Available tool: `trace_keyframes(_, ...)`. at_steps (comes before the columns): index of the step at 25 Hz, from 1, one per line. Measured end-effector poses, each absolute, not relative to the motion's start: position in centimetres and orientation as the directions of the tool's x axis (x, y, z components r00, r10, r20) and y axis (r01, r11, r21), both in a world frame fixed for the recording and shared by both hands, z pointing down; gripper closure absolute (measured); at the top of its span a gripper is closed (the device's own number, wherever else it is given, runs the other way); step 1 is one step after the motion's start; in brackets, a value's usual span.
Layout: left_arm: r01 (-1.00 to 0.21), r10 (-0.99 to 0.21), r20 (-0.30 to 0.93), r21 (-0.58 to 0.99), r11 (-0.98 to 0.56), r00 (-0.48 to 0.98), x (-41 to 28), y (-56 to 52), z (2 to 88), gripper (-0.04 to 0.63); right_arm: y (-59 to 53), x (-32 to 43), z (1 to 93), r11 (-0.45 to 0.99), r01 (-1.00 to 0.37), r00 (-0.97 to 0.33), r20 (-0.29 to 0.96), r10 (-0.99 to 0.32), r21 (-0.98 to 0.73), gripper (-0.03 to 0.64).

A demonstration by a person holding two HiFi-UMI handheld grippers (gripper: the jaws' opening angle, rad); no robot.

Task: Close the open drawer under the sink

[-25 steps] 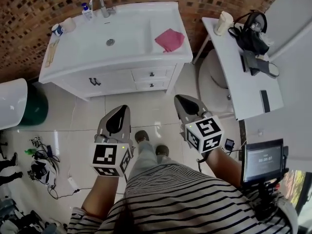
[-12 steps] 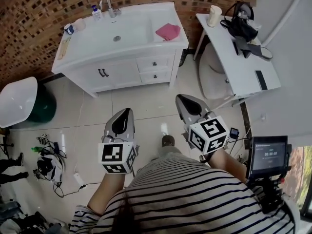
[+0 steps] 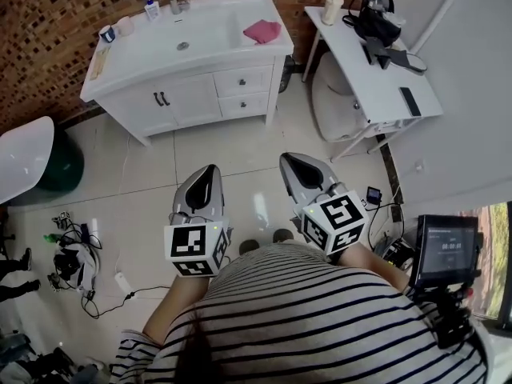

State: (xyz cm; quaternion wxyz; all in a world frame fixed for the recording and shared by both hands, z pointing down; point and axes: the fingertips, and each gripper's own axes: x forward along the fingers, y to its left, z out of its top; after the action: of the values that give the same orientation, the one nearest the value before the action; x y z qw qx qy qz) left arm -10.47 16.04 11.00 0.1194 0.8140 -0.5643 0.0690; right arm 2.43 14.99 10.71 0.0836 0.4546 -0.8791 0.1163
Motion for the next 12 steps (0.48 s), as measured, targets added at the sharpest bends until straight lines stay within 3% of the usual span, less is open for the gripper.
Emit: trace_keyframes(12, -0.939, -0.903, 0.255, 0.090, -0.332, 0.344, -5.6, 15.7, 10.7, 0.578, 14.4, 4.7, 10.3, 0.640, -0.763, -0.641, 0.238, -0.730, -0.092, 0.617)
